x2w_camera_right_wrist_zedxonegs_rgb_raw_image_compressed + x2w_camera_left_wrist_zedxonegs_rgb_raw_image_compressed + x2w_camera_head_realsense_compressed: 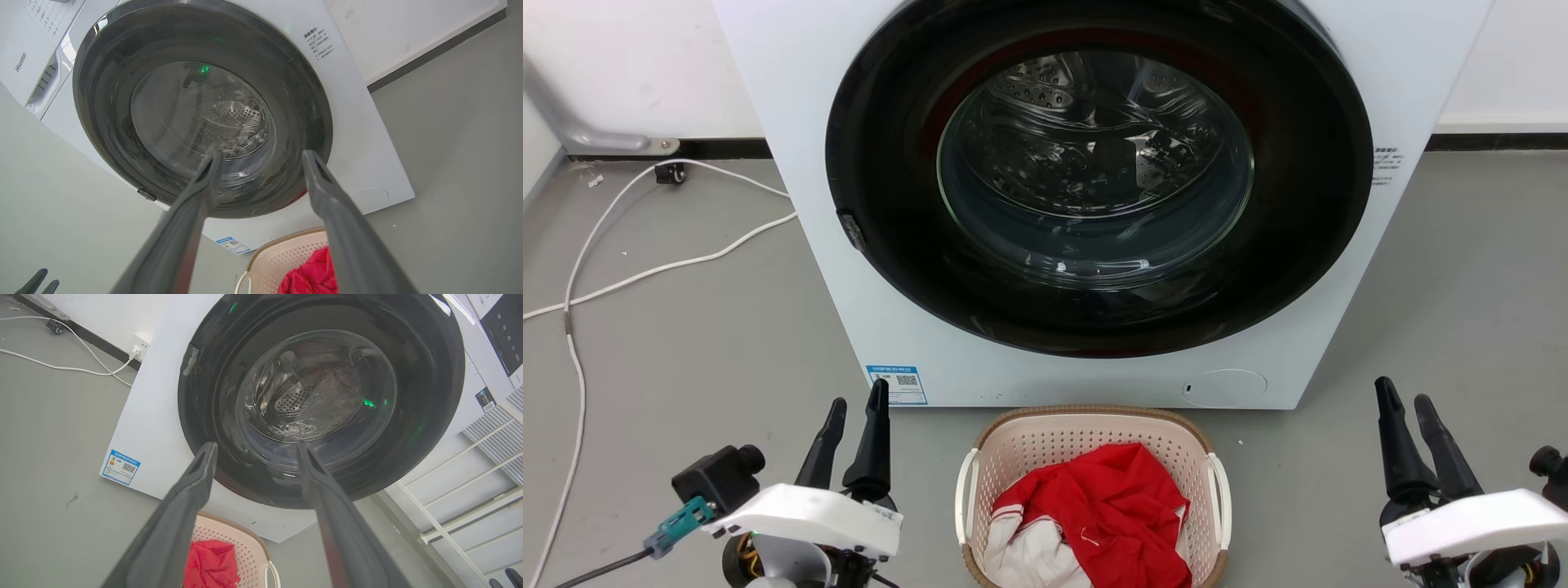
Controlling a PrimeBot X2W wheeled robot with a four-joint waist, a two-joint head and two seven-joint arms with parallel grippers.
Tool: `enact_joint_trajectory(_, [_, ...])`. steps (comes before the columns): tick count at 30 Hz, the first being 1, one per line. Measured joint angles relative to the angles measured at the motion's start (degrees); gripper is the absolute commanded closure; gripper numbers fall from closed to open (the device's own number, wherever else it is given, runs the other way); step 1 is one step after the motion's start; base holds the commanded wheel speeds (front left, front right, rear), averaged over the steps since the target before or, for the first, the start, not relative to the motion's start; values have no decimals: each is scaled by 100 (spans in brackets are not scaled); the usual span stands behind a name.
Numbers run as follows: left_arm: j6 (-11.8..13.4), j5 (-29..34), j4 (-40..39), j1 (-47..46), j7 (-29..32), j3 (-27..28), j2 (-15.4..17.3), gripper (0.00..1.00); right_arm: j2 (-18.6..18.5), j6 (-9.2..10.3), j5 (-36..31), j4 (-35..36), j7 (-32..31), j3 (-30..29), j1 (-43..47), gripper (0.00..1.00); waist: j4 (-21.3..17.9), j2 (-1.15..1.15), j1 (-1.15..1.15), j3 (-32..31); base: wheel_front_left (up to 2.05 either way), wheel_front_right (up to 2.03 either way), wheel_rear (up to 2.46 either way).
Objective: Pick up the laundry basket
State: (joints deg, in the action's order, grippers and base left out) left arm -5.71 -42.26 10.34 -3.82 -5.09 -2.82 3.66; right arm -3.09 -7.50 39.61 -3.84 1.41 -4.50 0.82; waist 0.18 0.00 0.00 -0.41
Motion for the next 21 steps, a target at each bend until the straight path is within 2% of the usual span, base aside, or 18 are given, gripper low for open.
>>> enact_joint_trajectory(21, [290,1506,71,-1,-336,-371,189,0,1,1,-1615,316,18,58,174,0,-13,0,0,3,0,0,0])
